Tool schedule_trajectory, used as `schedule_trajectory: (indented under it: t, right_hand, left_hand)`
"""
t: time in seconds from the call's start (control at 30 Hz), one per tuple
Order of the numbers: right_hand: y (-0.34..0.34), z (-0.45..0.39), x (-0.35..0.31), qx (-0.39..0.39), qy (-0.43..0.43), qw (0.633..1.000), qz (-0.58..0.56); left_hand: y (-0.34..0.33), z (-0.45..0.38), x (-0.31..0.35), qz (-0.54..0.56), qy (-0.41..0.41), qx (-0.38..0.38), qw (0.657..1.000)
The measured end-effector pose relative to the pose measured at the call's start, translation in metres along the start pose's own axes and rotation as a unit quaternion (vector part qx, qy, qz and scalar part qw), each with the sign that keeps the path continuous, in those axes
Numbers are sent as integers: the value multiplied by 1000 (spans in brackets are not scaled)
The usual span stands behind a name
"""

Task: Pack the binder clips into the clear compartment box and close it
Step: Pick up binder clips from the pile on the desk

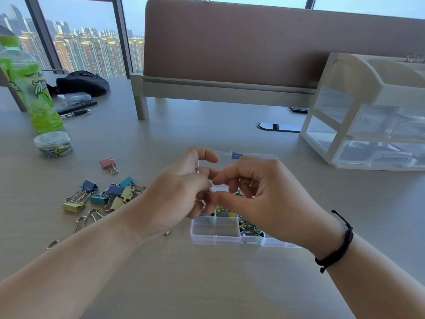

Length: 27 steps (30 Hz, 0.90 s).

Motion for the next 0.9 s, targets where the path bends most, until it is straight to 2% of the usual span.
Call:
schedule_trajectory:
  t: [0.17, 0.43, 0.57, 0.67, 0.77, 0.9]
  right_hand:
    - [0, 1, -2, 29, 15, 999, 20]
    - [8, -2, -3, 78, 1, 997, 20]
    - [3, -2, -4, 30, -30, 998, -35]
    - [7, -4, 0, 23, -44, 996, -72]
    - [10, -6, 10, 8, -51, 999, -16]
    - [3, -4, 22, -59, -55, 992, 98]
  left_hand:
    - [0, 5, 8, 19, -25, 0, 1000]
    - [-8, 9, 13, 34, -93, -48, 994]
    - [-12, 14, 21, 43, -125, -62, 989]
    - [-12, 14, 22, 30, -123, -69, 990]
    - [-5, 10, 19, -5, -104, -36, 994]
    - [8, -1, 8, -77, -84, 32, 993]
Point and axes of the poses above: each hand's wrist, its own z-axis away from the middle knuckle, its own y-axis out of the back of the hand, x = y × z, the point moved 8 cm from there along -z, towards the middle knuckle, and after that the axes turned 10 degrees about x, right-handed, at the moved point
